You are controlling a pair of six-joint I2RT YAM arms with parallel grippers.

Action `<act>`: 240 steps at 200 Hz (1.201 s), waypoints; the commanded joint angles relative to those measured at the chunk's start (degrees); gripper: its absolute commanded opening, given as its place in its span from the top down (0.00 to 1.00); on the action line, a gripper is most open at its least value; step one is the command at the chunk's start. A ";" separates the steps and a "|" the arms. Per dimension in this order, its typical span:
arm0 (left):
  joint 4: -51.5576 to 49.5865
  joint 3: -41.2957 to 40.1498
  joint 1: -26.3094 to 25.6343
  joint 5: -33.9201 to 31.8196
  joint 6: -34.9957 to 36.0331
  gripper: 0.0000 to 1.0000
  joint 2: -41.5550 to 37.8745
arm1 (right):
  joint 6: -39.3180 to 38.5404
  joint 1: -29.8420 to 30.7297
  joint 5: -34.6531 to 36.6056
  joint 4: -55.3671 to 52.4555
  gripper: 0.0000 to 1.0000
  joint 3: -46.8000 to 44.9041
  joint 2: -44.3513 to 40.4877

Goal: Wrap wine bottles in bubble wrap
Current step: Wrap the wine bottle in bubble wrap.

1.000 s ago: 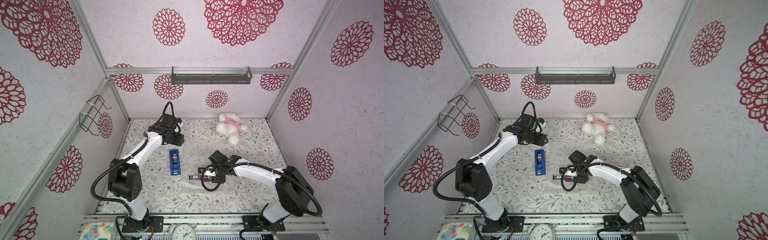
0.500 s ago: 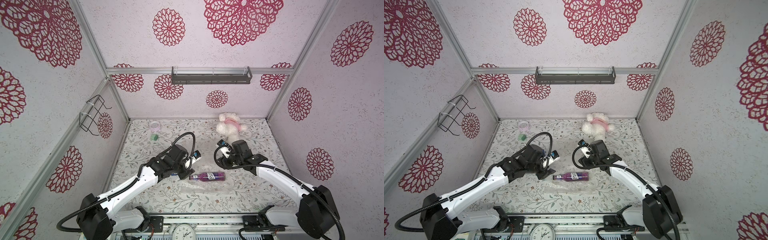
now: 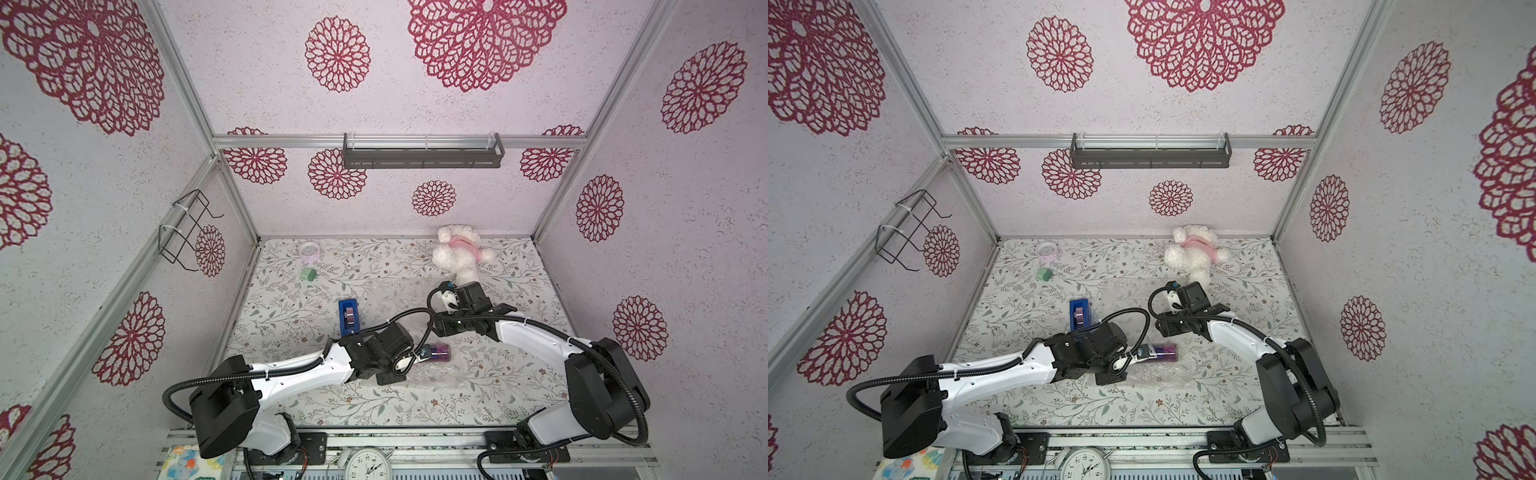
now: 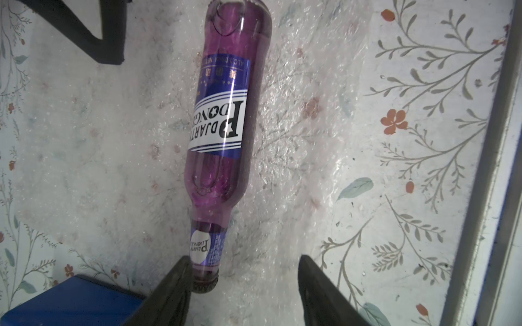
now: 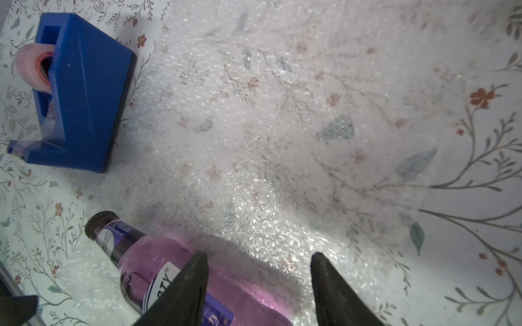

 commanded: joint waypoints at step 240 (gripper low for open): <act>13.32 -1.72 -8.30 -3.35 1.17 0.65 14.25 | 3.30 -0.19 -4.46 2.52 0.43 1.56 2.21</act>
